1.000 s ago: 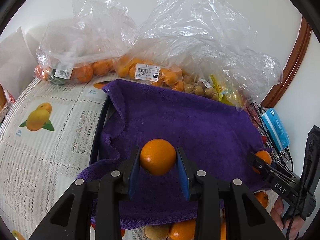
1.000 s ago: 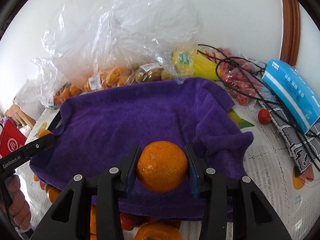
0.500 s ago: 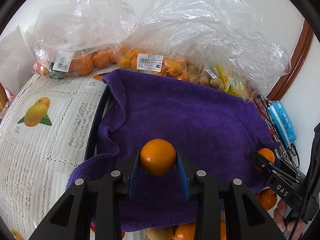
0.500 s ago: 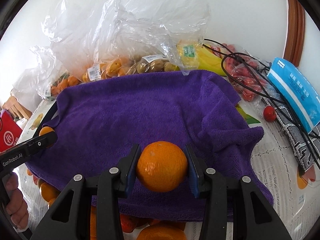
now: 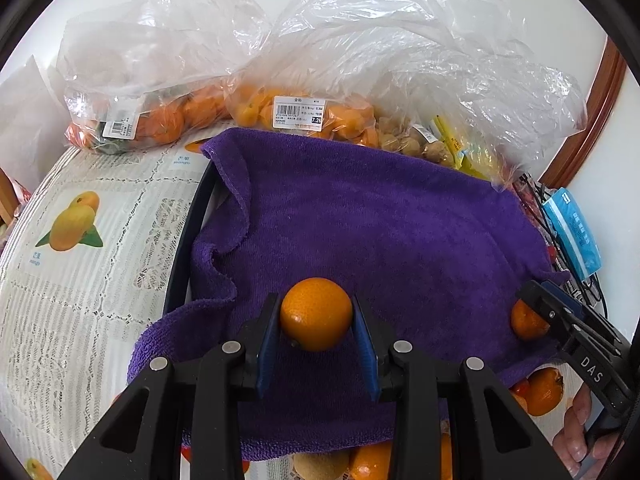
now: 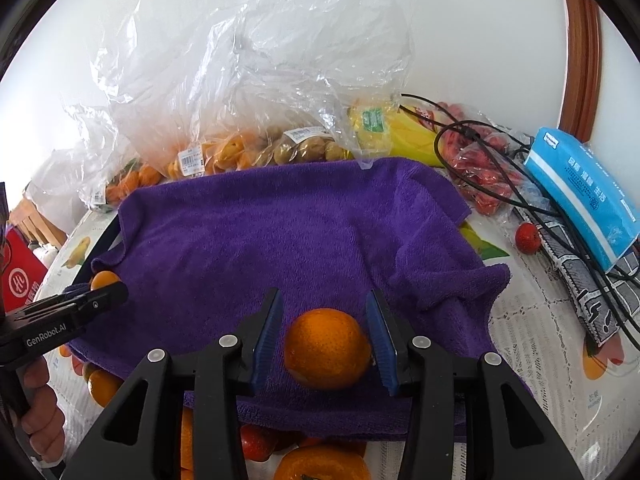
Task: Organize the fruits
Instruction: 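Lower both oranges onto the purple towel and open both grippers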
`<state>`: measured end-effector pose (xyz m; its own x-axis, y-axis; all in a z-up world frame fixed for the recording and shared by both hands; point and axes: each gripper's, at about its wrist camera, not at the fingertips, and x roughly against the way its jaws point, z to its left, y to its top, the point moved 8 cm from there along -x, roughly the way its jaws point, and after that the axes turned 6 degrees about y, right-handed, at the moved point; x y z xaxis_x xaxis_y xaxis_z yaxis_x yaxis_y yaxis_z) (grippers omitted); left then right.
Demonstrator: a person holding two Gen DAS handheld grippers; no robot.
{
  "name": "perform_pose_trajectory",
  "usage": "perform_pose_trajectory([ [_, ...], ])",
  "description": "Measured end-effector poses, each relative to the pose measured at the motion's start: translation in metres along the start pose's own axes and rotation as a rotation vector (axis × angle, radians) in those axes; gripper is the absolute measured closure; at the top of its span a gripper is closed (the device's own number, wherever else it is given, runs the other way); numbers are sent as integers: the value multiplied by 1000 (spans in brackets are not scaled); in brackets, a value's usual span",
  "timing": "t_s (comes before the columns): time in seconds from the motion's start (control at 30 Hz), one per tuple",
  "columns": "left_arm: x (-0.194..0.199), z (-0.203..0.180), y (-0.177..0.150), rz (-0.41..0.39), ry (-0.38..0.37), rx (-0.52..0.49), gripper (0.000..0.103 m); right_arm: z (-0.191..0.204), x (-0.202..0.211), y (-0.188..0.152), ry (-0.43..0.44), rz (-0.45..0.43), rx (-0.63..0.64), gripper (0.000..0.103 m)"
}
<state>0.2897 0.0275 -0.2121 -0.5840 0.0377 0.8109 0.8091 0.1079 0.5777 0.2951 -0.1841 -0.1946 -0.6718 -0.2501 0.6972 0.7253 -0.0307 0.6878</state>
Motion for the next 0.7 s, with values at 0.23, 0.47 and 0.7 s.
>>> perform_pose_trajectory([
  [0.23,4,3,1,-10,-22,25,70,-2,11,7,6,-45,-24,32],
  [0.47,17,6,5,-56,-31,44,50,-4,17,10,-1,-64,-44,25],
  [0.7,27,2,6,-97,-24,23,42,-9,31,17,-22,-139,-20,24],
])
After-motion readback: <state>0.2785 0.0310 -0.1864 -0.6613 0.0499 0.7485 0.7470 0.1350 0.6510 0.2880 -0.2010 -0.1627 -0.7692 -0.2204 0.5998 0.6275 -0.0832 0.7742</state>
